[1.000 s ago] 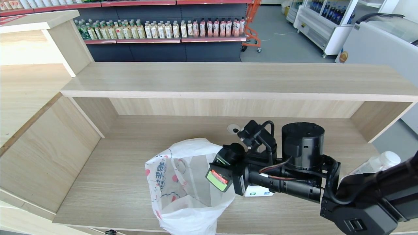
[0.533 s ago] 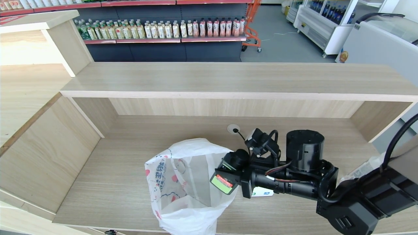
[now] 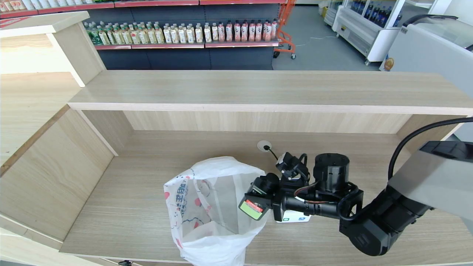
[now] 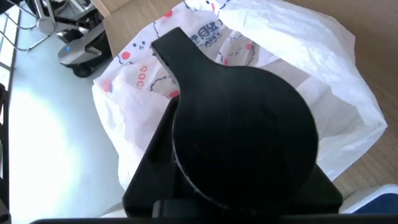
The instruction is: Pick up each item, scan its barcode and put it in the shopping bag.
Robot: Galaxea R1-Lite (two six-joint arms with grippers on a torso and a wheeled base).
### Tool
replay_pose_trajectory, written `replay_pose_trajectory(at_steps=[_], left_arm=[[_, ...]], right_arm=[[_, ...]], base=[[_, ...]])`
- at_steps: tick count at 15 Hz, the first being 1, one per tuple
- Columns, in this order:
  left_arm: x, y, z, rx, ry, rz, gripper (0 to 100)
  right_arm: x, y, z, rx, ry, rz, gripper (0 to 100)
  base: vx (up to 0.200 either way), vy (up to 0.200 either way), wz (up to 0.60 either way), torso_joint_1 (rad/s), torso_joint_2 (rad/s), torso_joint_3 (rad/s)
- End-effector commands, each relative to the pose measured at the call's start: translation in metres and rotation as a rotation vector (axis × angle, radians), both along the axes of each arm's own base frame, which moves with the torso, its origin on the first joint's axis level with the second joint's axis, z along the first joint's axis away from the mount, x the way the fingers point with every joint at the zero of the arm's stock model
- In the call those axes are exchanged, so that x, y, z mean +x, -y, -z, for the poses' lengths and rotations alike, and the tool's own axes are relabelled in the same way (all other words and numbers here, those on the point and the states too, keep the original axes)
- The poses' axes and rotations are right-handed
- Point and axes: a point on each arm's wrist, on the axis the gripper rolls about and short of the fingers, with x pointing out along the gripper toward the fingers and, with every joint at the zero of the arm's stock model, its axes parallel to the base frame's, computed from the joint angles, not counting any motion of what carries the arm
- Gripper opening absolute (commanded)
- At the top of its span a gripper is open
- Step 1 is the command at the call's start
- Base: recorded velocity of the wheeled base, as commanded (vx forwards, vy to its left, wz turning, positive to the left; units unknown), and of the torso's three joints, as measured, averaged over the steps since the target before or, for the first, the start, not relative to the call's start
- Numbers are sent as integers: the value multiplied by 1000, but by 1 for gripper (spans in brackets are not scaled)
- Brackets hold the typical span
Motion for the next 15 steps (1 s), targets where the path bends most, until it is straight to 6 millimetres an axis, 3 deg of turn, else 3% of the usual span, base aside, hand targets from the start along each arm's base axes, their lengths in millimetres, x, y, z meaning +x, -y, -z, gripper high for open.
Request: replay_pose_trajectory(at_steps=[1,2,6,10,15], left_arm=[[0,0,0,0,1,0,100],[0,0,0,0,1,0,100],[0,0,0,0,1,0,100],[0,0,0,0,1,0,100],[0,0,0,0,1,0,100]], right_arm=[[11,-10,13,-9,-25,-6,0],[16,-25,13,1,-16,-30,0],[34,-55,15,-17,-11,-32,0],[50,-62,19,-139,62,-27,0],[60,-69,26,-162,90,1,0]], base=[[0,0,0,0,0,0],[0,0,0,0,0,0],[0,0,0,0,0,0],[0,0,0,0,0,0],[0,0,0,0,0,0]])
